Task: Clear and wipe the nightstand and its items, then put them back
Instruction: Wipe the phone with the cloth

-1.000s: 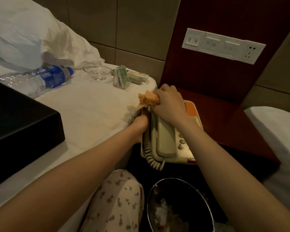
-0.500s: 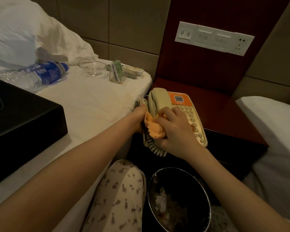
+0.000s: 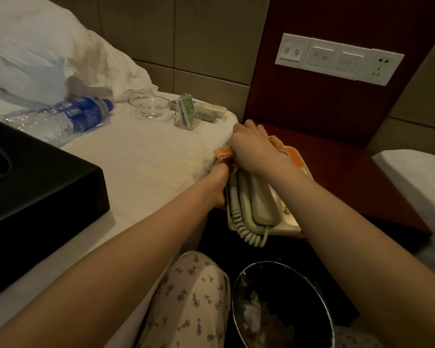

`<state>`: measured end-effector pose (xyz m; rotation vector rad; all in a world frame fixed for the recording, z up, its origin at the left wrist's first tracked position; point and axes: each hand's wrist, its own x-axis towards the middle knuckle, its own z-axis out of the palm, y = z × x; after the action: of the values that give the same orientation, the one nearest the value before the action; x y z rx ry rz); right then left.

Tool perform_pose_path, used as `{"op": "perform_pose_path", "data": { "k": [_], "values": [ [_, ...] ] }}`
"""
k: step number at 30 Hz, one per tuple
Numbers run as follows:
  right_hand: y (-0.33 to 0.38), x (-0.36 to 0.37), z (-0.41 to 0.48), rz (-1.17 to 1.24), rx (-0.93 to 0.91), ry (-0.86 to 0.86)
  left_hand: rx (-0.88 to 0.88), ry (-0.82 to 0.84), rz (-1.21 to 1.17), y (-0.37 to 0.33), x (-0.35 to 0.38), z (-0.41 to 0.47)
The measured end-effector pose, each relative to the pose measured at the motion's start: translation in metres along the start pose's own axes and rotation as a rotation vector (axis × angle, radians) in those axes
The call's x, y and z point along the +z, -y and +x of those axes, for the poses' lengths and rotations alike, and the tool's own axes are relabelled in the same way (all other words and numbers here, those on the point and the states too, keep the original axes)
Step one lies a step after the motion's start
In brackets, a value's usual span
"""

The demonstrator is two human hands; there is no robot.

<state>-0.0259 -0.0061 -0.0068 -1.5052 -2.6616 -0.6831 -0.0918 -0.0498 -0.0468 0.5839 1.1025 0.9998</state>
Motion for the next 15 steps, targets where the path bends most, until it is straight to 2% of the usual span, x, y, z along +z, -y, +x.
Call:
{"op": "perform_pose_path", "data": {
  "k": [5, 15],
  "values": [
    [0.007, 0.011, 0.028, -0.071, 0.099, 0.013, -0.055, -0.047, -0.002, -0.003, -0.001, 0.006],
    [0.012, 0.006, -0.006, -0.097, 0.036, -0.043, -0.057, -0.072, 0.003, 0.000, 0.000, 0.008]
  ]
}}
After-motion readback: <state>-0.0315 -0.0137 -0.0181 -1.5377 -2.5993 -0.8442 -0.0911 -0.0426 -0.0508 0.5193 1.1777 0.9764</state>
